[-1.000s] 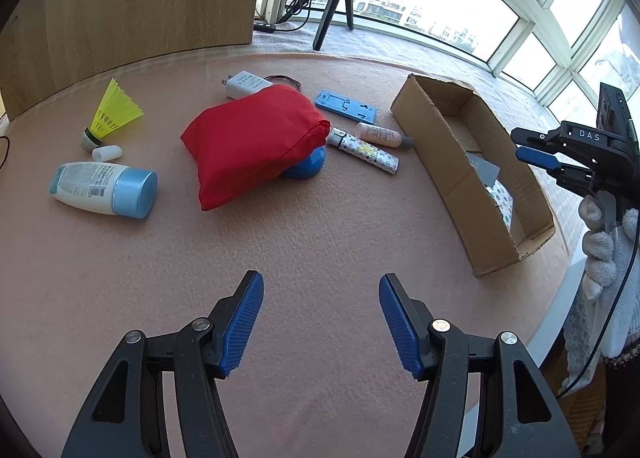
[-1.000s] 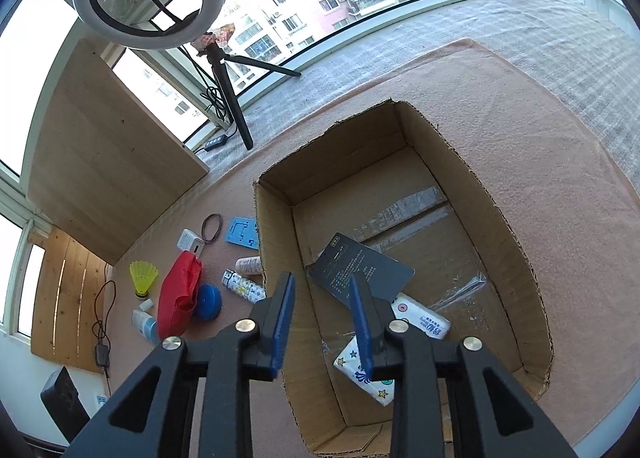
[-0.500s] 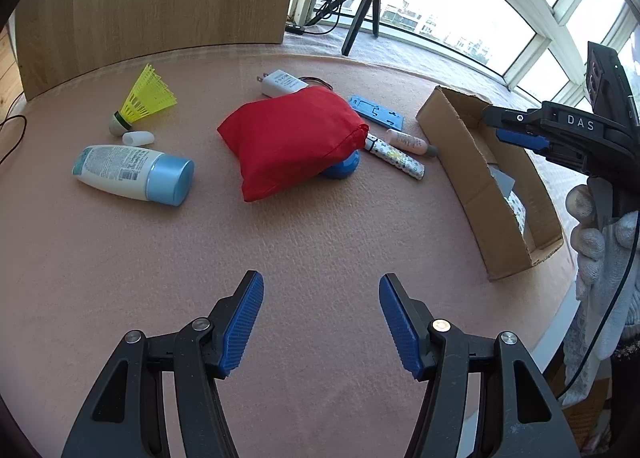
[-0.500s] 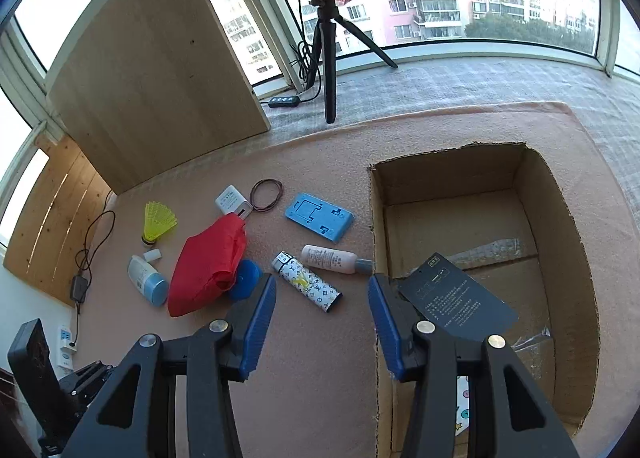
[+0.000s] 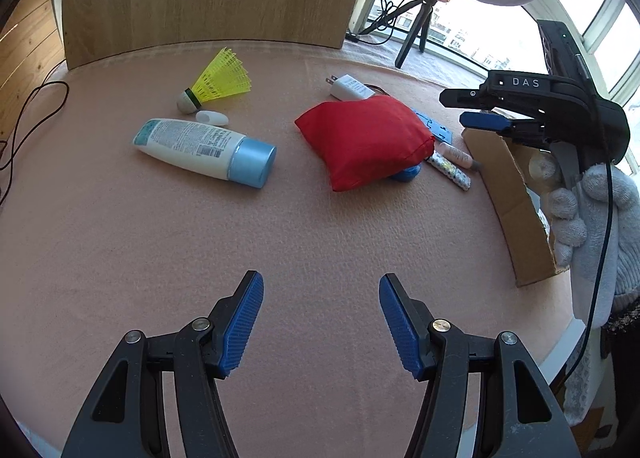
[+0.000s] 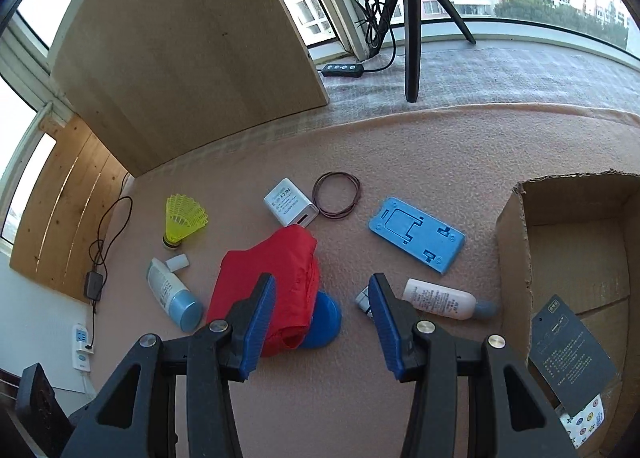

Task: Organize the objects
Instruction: 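Move the open right tool back to the red fabric pouch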

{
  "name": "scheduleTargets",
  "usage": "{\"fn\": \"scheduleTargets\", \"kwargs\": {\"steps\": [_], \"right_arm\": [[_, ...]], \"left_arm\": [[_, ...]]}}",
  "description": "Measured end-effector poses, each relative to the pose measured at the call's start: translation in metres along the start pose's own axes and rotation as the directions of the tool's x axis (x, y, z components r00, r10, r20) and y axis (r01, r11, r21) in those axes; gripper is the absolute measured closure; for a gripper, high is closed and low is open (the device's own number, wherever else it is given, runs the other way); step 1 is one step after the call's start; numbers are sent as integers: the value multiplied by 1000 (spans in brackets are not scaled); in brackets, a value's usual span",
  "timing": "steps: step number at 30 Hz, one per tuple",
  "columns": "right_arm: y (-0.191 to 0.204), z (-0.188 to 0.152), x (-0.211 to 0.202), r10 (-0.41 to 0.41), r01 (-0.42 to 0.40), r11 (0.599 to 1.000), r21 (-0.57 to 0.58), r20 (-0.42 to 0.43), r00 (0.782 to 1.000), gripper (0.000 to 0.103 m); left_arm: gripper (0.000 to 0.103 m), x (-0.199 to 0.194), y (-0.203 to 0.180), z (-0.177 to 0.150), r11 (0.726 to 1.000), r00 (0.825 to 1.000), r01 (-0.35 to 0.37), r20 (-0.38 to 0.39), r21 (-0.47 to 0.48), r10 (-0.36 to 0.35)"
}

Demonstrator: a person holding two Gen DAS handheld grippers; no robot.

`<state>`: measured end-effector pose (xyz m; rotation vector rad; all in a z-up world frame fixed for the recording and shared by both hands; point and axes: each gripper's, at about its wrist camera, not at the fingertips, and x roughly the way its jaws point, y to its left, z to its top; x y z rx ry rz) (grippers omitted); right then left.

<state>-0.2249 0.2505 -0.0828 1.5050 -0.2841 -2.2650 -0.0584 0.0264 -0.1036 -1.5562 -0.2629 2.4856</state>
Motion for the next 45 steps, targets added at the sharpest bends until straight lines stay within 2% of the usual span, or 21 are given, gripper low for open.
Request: {"fn": "scheduleTargets", "kwargs": {"steps": [7, 19, 23, 29, 31, 36, 45], "right_arm": [[2, 20, 36, 62, -58, 996, 75, -49, 997, 59], [11, 39, 68, 21, -16, 998, 68, -81, 996, 59], [17, 38, 79, 35, -29, 998, 56, -105, 994, 59], [43, 29, 82, -2, -5, 998, -64, -117, 993, 59], [53, 23, 82, -35, 20, 992, -124, -115, 993, 59], [73, 4, 81, -58, 29, 975, -219, -125, 991, 61], [87, -37, 66, -66, 26, 956, -292, -126, 990, 61]], "left_arm": [[39, -8, 26, -8, 999, 1000, -28, -5, -39, 28], [39, -16, 51, -10, 995, 998, -55, -8, -78, 54], [39, -17, 52, -11, 995, 998, -56, -9, -77, 56], [39, -19, 56, -11, 995, 998, -56, -4, -86, 56], [39, -19, 57, -11, 995, 998, -56, -3, -88, 56], [39, -18, 56, -10, 995, 999, -52, -2, -91, 52], [39, -17, 52, -8, 995, 999, -42, 6, -92, 43]]}}
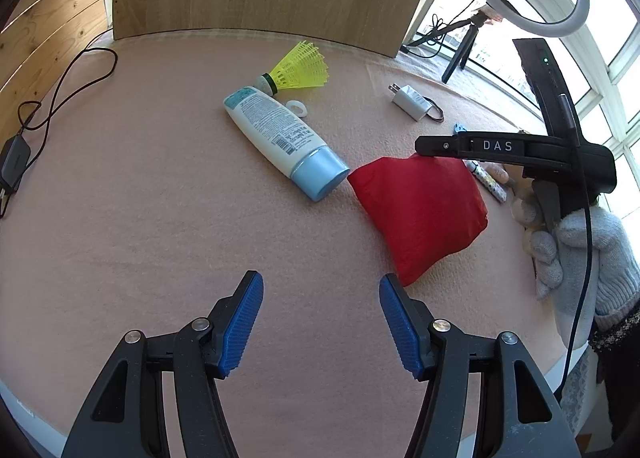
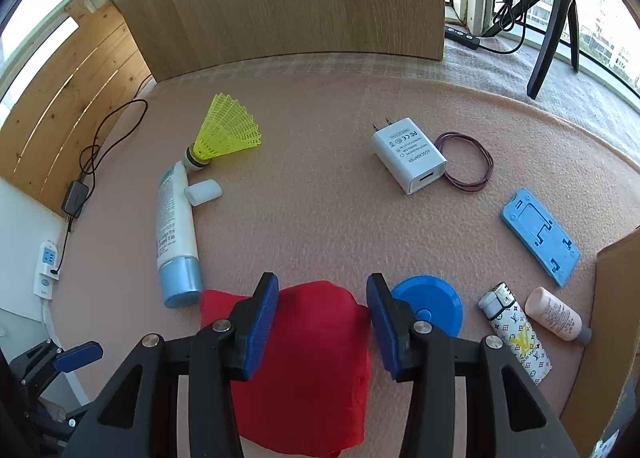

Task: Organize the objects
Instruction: 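Move the open right tool back to the red fabric pouch, then close the right tool on the red pouch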

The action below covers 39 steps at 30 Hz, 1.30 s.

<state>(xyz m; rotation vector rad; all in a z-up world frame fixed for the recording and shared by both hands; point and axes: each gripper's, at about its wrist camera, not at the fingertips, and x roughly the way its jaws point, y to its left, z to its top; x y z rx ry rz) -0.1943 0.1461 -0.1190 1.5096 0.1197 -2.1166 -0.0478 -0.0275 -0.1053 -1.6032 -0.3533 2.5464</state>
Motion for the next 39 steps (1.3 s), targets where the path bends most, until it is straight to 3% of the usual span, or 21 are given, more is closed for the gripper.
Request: {"fn": "scheduleTargets", "kwargs": {"steps": [7, 18, 20, 22, 24, 27, 29, 39], "right_arm": [[7, -37, -12, 19, -19, 1000, 20, -8, 1000, 61], [-14, -82, -33, 57, -59, 986, 156, 17, 998, 60], [-17, -88, -41, 80, -85, 981, 175, 33, 996, 58], [-20, -92, -46, 102, -108, 975, 195, 40, 994, 47], [-21, -97, -49, 100, -104, 973, 208, 33, 994, 42], [-22, -106, -51, 114, -116, 968, 223, 23, 993, 42], [-24, -112, -51, 141, -141, 960, 244, 17, 990, 42], [-23, -125, -47, 205, -195, 940, 279, -6, 979, 42]], "left_arm": [[39, 2, -7, 1, 1000, 1000, 18, -4, 18, -18], [39, 10, -36, -1, 994, 995, 92, -31, 59, -90], [39, 12, -43, -2, 991, 993, 111, -42, 72, -108], [39, 15, -50, -3, 988, 991, 124, -55, 96, -120], [39, 18, -56, -5, 985, 989, 137, -63, 106, -130], [37, 23, -63, -7, 981, 985, 159, -83, 110, -150], [28, 24, -68, -9, 978, 984, 168, -84, 124, -158], [27, 33, -82, -15, 965, 973, 211, -124, 158, -193]]}}
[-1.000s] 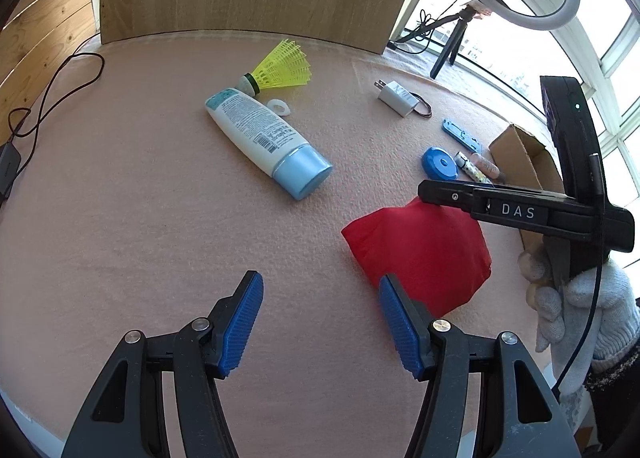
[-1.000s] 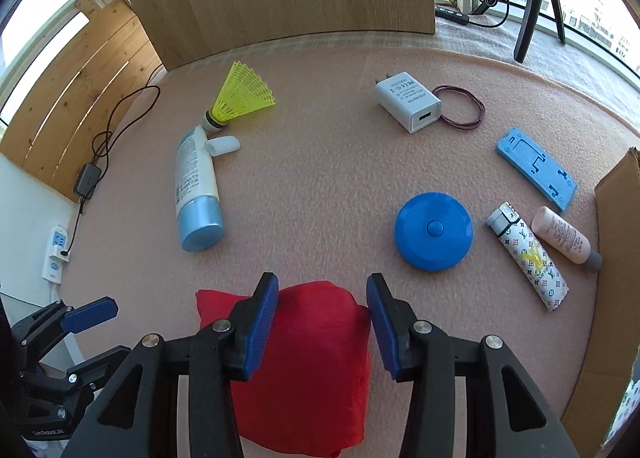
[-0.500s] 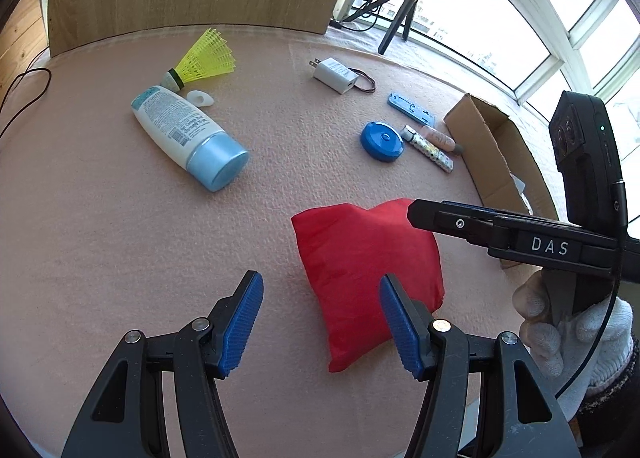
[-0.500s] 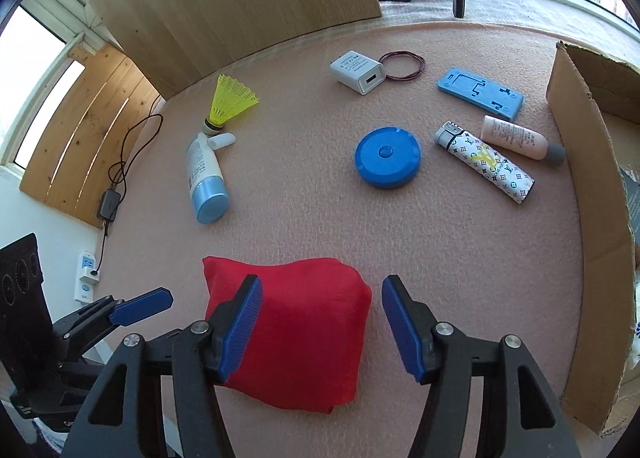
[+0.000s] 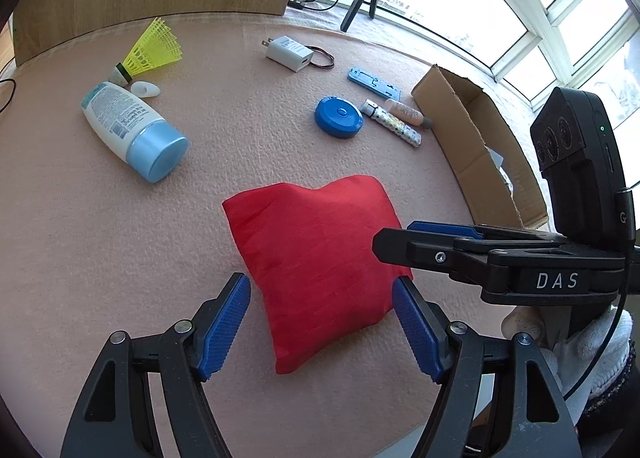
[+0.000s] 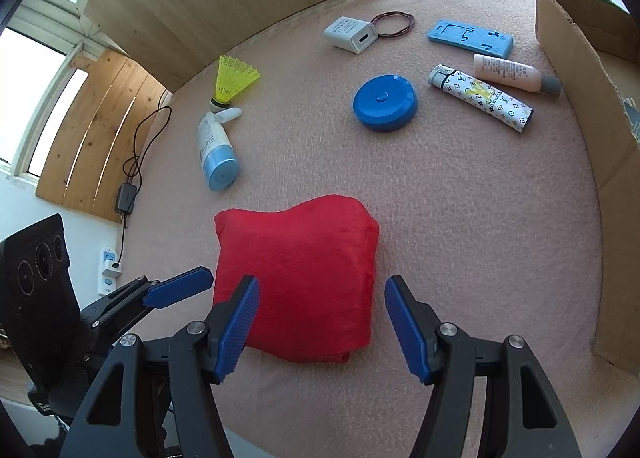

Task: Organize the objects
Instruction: 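Close the right tool on the red pouch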

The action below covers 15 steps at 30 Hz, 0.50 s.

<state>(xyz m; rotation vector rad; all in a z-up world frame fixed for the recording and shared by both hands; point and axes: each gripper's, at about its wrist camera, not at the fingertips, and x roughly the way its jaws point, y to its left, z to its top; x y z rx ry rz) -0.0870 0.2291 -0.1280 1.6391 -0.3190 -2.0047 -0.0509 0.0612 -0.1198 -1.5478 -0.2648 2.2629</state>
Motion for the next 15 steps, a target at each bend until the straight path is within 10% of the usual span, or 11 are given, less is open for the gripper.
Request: {"fn": "scheduleTargets", "kwargs": {"steps": [15], "right_arm": [[-3, -1, 12, 52, -51, 998, 22, -37, 998, 42]], "left_arm": [[27, 17, 11, 0, 998, 999, 31, -33, -60, -33]]}}
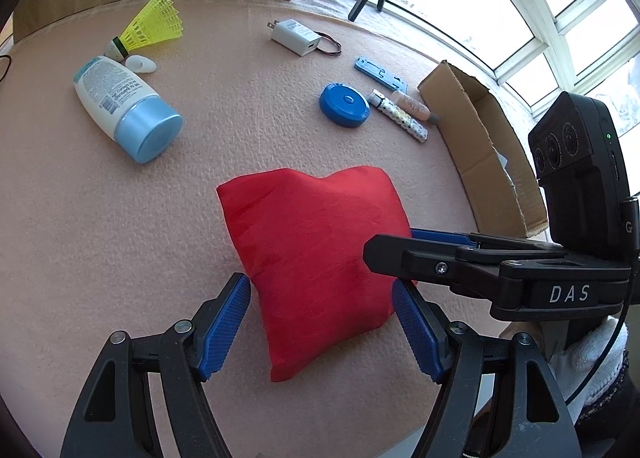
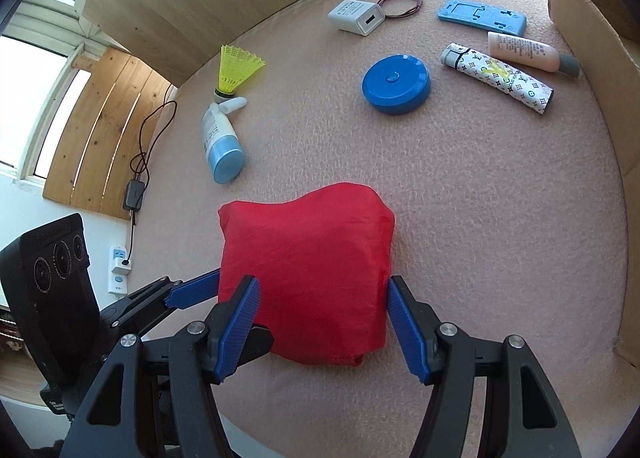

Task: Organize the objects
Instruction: 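Close the right tool on the red pouch, then lift the red pouch and carry it over the cardboard box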

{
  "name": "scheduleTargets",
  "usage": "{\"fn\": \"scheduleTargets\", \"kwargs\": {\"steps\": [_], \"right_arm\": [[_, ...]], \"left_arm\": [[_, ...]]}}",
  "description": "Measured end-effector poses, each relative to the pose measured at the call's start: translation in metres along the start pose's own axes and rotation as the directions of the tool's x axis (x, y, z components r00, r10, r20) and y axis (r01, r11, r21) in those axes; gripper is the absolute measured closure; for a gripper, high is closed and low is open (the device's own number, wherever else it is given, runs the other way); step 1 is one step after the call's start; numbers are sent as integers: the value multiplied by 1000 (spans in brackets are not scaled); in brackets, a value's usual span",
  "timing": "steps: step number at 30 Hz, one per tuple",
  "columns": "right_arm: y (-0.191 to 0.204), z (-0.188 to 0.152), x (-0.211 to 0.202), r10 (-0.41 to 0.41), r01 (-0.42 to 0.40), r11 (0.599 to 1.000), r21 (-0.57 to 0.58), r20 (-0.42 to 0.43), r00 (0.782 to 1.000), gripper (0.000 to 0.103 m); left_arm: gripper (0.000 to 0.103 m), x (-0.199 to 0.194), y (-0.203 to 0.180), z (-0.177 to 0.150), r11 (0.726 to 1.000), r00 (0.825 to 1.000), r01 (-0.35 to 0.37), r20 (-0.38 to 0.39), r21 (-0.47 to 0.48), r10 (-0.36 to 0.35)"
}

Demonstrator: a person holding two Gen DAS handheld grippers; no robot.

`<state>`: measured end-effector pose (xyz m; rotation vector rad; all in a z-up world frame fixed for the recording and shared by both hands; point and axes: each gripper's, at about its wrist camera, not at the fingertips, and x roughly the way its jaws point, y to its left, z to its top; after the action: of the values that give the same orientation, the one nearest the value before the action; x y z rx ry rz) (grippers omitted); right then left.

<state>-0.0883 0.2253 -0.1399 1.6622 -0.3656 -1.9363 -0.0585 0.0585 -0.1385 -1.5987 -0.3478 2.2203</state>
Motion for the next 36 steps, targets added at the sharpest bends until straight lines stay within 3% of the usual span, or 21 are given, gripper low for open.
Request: {"fn": "scheduleTargets", "kwargs": {"steps": [6, 13, 21, 36], "right_arm": [[2, -2, 2, 3, -3, 1000, -2, -1, 1000, 45], [3, -2, 1, 10, -10, 1000, -10, 1, 1000, 56], [6, -2, -11, 10, -9, 1000, -30, 32, 999, 59], [-17, 9, -94, -19, 24, 999, -23, 193, 981, 59]], "left_arm": [[28, 5, 9, -3, 998, 1000, 25, -5, -50, -25], [39, 5, -1, -3, 1000, 1000, 10, 6, -8, -10], [43, 0, -21, 0, 999, 1000, -9, 25, 51, 8], [44, -12, -100, 37, 982, 994, 36, 97, 186, -55]]}}
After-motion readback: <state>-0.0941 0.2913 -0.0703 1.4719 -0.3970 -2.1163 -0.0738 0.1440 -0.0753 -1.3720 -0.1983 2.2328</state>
